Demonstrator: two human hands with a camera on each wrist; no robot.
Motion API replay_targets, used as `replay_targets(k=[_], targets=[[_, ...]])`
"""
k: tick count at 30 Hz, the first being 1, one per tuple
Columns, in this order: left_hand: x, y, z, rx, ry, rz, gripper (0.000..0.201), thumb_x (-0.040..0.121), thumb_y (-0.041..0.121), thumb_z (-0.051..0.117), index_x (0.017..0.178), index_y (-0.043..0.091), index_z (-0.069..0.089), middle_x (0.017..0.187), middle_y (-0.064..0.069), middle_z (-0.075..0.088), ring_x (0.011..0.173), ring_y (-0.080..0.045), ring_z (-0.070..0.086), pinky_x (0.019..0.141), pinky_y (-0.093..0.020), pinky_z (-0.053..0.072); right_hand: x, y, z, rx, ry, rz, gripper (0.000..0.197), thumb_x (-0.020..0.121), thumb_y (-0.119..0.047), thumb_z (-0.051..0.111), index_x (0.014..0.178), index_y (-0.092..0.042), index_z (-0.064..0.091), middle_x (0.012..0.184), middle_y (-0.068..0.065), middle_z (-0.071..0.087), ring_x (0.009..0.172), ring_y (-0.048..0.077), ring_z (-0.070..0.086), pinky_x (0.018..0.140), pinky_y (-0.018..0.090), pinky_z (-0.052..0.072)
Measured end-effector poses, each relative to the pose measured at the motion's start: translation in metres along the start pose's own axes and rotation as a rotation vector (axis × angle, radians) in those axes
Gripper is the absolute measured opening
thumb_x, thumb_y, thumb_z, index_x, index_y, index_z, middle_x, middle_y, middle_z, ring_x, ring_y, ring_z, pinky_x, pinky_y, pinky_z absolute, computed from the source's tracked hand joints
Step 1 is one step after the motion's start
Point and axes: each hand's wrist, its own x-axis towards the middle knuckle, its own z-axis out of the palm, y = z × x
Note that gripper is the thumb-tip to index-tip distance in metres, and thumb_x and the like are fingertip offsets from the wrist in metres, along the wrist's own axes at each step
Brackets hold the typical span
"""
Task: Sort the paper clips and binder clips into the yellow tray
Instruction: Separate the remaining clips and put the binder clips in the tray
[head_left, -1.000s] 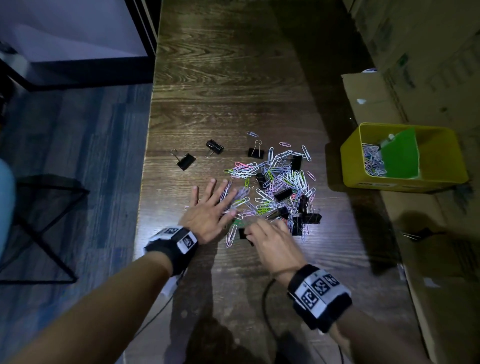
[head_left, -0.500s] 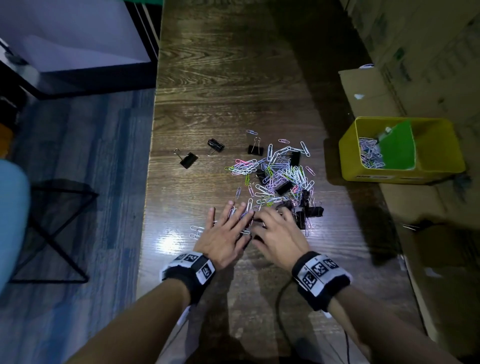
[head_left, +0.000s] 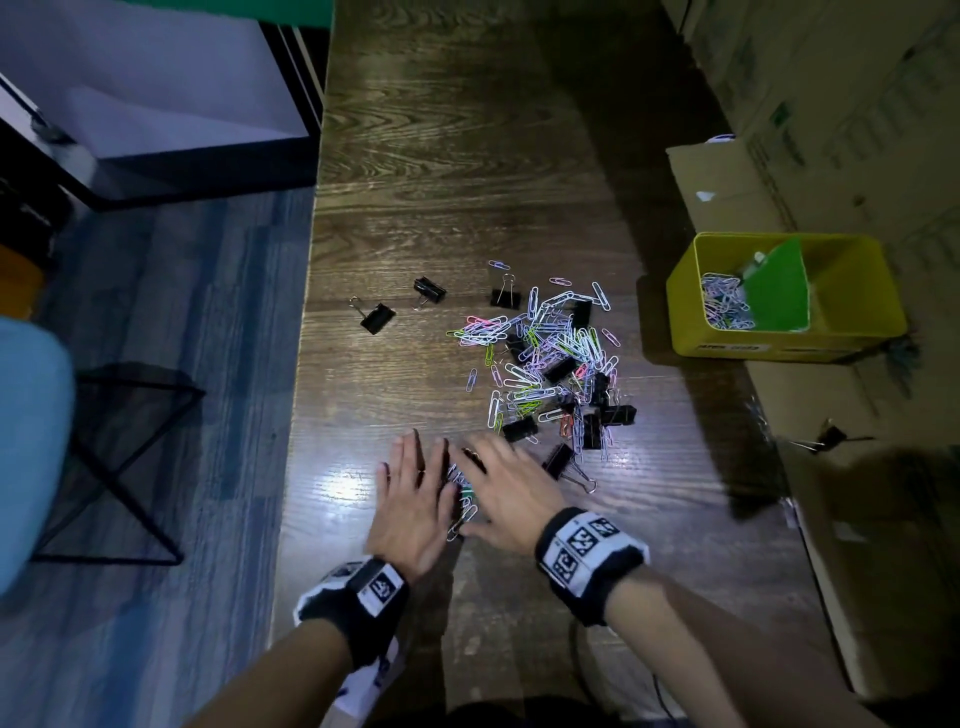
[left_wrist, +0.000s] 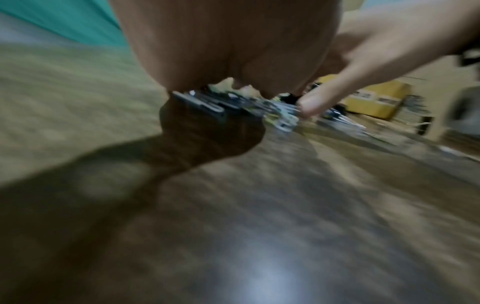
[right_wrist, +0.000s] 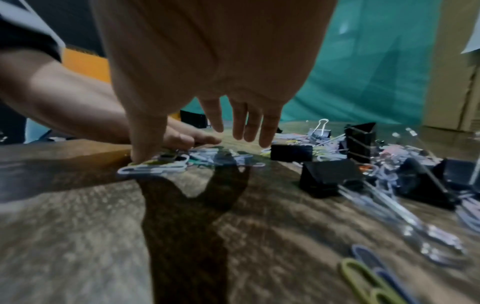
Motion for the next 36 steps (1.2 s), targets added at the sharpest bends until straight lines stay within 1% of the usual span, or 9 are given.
replay_targets(k=[4, 7, 12, 16, 19, 25, 29, 33, 36], targets=[[-0.011, 0.02, 0.015, -0.163, -0.041, 0.13, 0.064, 0.091, 0.042, 0.004, 0.148, 0.013, -0.001, 0.151, 0.003, -0.02, 0.139, -0.011, -0.024, 0.118, -0.044, 0.002, -0.008, -0.003, 0.007, 0.044, -0.067, 0.055, 0.079, 0.079, -0.031, 0.066, 0.142, -0.003, 0.027, 0.14, 0.015, 0.036, 0.128, 0.031, 0.032, 0.106, 0.042, 0.033], [-0.012, 0.012, 0.001, -0.316, 0.065, 0.189, 0.061, 0.092, 0.045, 0.027, 0.147, 0.02, 0.016, 0.155, 0.005, 0.005, 0.144, -0.012, 0.001, 0.118, -0.04, 0.013, -0.02, 0.001, 0.01, 0.144, -0.074, 0.112, 0.068, 0.085, -0.031, 0.063, 0.141, -0.008, 0.032, 0.14, 0.013, 0.032, 0.13, 0.03, 0.03, 0.104, 0.045, 0.037], [-0.011, -0.008, -0.021, 0.062, 0.032, 0.163, 0.074, 0.07, 0.063, 0.051, 0.136, 0.034, 0.036, 0.137, 0.002, 0.042, 0.113, -0.025, 0.046, 0.088, -0.042, 0.048, -0.018, 0.004, 0.016, 0.179, -0.108, 0.131, 0.048, 0.089, -0.026, 0.06, 0.131, -0.008, 0.044, 0.131, 0.013, 0.043, 0.122, 0.031, 0.043, 0.098, 0.046, 0.043], [-0.005, 0.004, -0.02, 0.031, -0.069, 0.22, 0.053, 0.078, 0.035, 0.067, 0.128, 0.025, 0.05, 0.13, 0.0, 0.046, 0.106, -0.027, 0.044, 0.096, -0.035, 0.038, -0.016, 0.001, 0.016, 0.167, -0.156, 0.117, 0.036, 0.092, -0.021, 0.056, 0.124, -0.004, 0.052, 0.119, 0.013, 0.057, 0.108, 0.032, 0.058, 0.087, 0.041, 0.049], [-0.004, 0.01, -0.024, -0.004, -0.04, 0.259, 0.038, 0.081, 0.026, 0.067, 0.118, 0.017, 0.059, 0.119, -0.004, 0.054, 0.102, -0.027, 0.051, 0.088, -0.029, 0.035, -0.014, 0.008, 0.017, 0.219, -0.202, 0.144, 0.031, 0.092, -0.022, 0.057, 0.117, -0.004, 0.058, 0.111, 0.013, 0.063, 0.101, 0.03, 0.063, 0.082, 0.039, 0.052], [0.007, 0.007, -0.038, -0.02, -0.068, 0.325, 0.024, 0.086, 0.029, 0.062, 0.109, 0.023, 0.067, 0.1, -0.002, 0.07, 0.094, -0.022, 0.062, 0.076, -0.026, 0.041, -0.023, 0.03, 0.008, 0.405, -0.173, 0.213, 0.032, 0.087, -0.025, 0.065, 0.117, -0.012, 0.064, 0.109, 0.015, 0.069, 0.1, 0.029, 0.064, 0.089, 0.038, 0.05], [0.016, 0.006, -0.052, -0.084, -0.105, 0.293, 0.023, 0.084, 0.031, 0.066, 0.105, 0.024, 0.07, 0.089, -0.004, 0.073, 0.081, -0.017, 0.064, 0.073, -0.027, 0.043, -0.035, 0.042, 0.004, 0.569, -0.091, 0.278, 0.035, 0.083, -0.027, 0.07, 0.115, -0.013, 0.067, 0.1, 0.012, 0.071, 0.089, 0.023, 0.065, 0.081, 0.025, 0.048], [0.026, 0.005, -0.057, -0.327, -0.171, 0.178, 0.011, 0.077, 0.023, 0.075, 0.087, 0.017, 0.075, 0.053, 0.021, 0.062, 0.049, 0.008, 0.051, 0.057, -0.013, 0.039, -0.05, 0.054, -0.008, 0.724, 0.023, 0.343, 0.042, 0.079, -0.027, 0.074, 0.116, -0.011, 0.066, 0.103, 0.01, 0.069, 0.084, 0.015, 0.062, 0.087, 0.03, 0.051], [0.035, 0.01, -0.067, -0.485, -0.284, 0.143, 0.008, 0.075, 0.021, 0.075, 0.078, 0.014, 0.074, 0.061, 0.011, 0.068, 0.053, 0.005, 0.049, 0.057, -0.016, 0.04, -0.061, 0.064, -0.015, 0.915, 0.085, 0.421, 0.044, 0.071, -0.023, 0.081, 0.111, -0.009, 0.069, 0.093, 0.005, 0.07, 0.078, 0.01, 0.06, 0.084, 0.028, 0.052]])
